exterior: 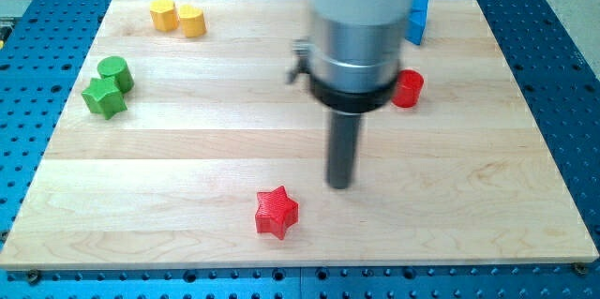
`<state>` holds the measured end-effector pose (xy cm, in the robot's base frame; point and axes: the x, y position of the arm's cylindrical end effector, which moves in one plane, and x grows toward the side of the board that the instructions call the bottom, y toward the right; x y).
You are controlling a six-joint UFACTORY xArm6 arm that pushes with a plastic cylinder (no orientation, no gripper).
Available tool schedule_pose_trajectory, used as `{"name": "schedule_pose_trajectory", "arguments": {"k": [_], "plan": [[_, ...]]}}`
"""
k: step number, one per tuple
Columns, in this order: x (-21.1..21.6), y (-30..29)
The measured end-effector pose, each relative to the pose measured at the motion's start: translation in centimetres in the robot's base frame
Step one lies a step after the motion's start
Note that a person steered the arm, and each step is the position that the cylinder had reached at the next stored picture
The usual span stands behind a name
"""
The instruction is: Slide the red circle to the center of the board
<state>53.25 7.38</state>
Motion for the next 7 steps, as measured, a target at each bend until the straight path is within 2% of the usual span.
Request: {"name": "schedule_pose_trajectory", "arguments": {"k": [1,3,5,7], "plan": [[-0.3,7.4],[-7.6,18.3],[-15.8,24.3],[-23.3,26.5]]}}
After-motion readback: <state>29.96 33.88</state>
